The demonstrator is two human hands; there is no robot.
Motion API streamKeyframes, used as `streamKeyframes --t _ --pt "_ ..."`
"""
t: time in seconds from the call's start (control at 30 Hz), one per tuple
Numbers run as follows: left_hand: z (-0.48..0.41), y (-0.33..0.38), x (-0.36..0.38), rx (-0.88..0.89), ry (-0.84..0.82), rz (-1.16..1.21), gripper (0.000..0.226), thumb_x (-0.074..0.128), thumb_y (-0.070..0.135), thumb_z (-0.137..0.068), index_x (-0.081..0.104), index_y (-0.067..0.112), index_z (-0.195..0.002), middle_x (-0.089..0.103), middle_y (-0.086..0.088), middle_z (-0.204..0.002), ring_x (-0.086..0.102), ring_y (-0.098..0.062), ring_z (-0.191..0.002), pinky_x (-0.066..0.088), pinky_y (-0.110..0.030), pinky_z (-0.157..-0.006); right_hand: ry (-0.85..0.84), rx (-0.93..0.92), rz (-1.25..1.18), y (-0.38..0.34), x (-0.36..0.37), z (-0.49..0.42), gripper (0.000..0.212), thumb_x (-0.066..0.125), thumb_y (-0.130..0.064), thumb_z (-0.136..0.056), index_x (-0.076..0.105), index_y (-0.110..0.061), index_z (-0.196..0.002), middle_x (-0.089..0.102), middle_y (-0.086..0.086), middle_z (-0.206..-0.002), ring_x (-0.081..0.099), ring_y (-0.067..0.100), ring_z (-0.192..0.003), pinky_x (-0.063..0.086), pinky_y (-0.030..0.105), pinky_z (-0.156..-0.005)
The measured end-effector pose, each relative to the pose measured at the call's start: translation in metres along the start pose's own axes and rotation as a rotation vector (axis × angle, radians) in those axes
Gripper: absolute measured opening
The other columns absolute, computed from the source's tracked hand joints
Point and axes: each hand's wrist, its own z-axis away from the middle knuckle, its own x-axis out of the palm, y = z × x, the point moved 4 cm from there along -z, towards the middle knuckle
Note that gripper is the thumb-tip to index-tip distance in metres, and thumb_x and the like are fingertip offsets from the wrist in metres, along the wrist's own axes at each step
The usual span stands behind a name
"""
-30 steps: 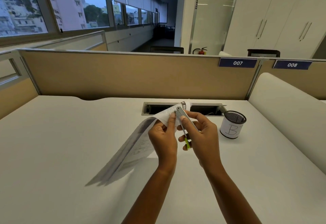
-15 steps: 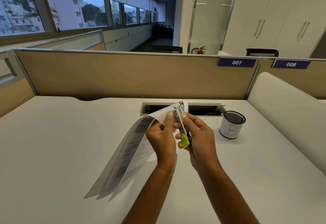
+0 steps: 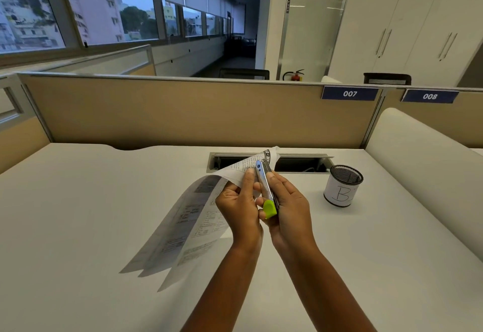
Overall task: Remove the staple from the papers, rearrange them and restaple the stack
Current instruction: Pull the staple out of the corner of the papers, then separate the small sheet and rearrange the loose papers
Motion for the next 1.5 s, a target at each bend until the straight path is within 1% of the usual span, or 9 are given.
streamKeyframes --t 0.1,0.23,0.43,0.57,0.73,0.87,1.07,1.2,1.5 --pt "-0.003 -0.004 -0.001 -0.013 -0.021 0.031 0.014 0.058 0.015 -0.083 0.063 0.003 -0.088 0.059 -0.037 -0.108 0.056 -0.032 -0.061 0.048 -0.016 -0.049 0.005 0.008 -0.020 0.002 0.000 0.000 0.016 0.051 -0.019 -0.090 0.066 -0.021 -0.087 0.066 0.015 -0.103 0.064 0.007 -0.047 0.046 0.013 -0.035" --pt "-0.004 -0.012 -0.002 -0.041 0.017 0.044 0.009 0.060 0.016 -0.083 0.062 0.015 -0.074 0.063 -0.031 -0.106 0.058 -0.054 -0.090 0.050 -0.020 -0.055 -0.012 0.056 -0.101 0.007 -0.002 -0.002 0.016 0.051 -0.019 -0.090 0.067 -0.016 -0.091 0.067 0.011 -0.090 0.060 0.008 -0.040 0.045 0.013 -0.033" --pt "-0.018 -0.014 -0.005 0.075 0.055 -0.114 0.020 0.060 0.016 -0.083 0.063 0.002 -0.097 0.067 -0.021 -0.108 0.065 -0.033 -0.095 0.053 -0.022 -0.067 -0.105 0.317 -0.136 0.006 -0.016 -0.016 0.022 0.053 -0.025 -0.089 0.061 -0.006 -0.096 0.070 0.003 -0.053 0.056 0.007 -0.034 0.043 0.012 -0.030" --pt "-0.026 -0.015 -0.011 0.078 0.049 -0.203 0.023 0.060 0.019 -0.083 0.061 0.002 -0.098 0.066 -0.017 -0.110 0.063 -0.021 -0.085 0.050 -0.007 -0.050 -0.087 0.258 0.062 0.006 -0.044 -0.034 0.027 0.049 -0.033 -0.091 0.062 -0.010 -0.099 0.073 0.002 -0.064 0.060 0.007 -0.043 0.049 0.015 -0.038" --pt "-0.027 -0.015 -0.016 0.000 0.004 -0.182 0.007 0.059 0.018 -0.084 0.060 0.013 -0.080 0.067 -0.010 -0.099 0.063 -0.020 -0.079 0.051 -0.020 -0.061 0.039 0.232 0.326 0.011 -0.091 -0.055 0.021 0.039 -0.025 -0.095 0.057 -0.017 -0.103 0.068 0.006 -0.091 0.063 0.016 -0.074 0.051 0.025 -0.054" --pt "-0.026 -0.016 -0.018 -0.047 -0.025 -0.151 0.022 0.059 0.019 -0.084 0.055 0.022 -0.063 0.064 0.002 -0.074 0.063 -0.011 -0.066 0.050 -0.022 -0.059 0.195 0.158 0.566 0.024 -0.125 -0.070 0.020 0.040 -0.017 -0.095 0.056 -0.015 -0.108 0.062 0.013 -0.096 0.058 0.022 -0.081 0.049 0.029 -0.057" --pt "-0.026 -0.018 -0.018 -0.158 -0.087 -0.035 0.017 0.058 0.014 -0.084 0.055 0.018 -0.068 0.066 -0.001 -0.076 0.065 -0.015 -0.072 0.053 -0.026 -0.063 0.270 -0.142 1.390 0.051 -0.164 -0.078 0.038 0.035 -0.006 -0.094 0.049 -0.012 -0.129 0.059 0.013 -0.125 0.050 0.037 -0.112 0.043 0.041 -0.093" --pt "-0.026 -0.017 -0.019 -0.173 -0.089 -0.036 0.016 0.059 0.014 -0.084 0.055 0.020 -0.070 0.066 0.000 -0.076 0.065 -0.015 -0.072 0.057 -0.024 -0.060 0.251 -0.207 1.855 0.067 -0.180 -0.071 0.047 0.037 -0.002 -0.093 0.036 -0.017 -0.137 0.053 0.007 -0.130 0.045 0.032 -0.108 0.044 0.042 -0.080" --pt "-0.026 -0.016 -0.016 -0.230 -0.129 0.011 0.012 0.058 0.014 -0.085 0.055 0.016 -0.074 0.066 -0.006 -0.081 0.065 -0.021 -0.076 0.058 -0.023 -0.056 0.176 -0.382 2.025 0.071 -0.185 -0.059 0.060 0.078 0.021 -0.038 0.070 0.001 -0.095 0.074 0.014 -0.085 0.062 0.036 -0.057 0.042 0.034 -0.040"
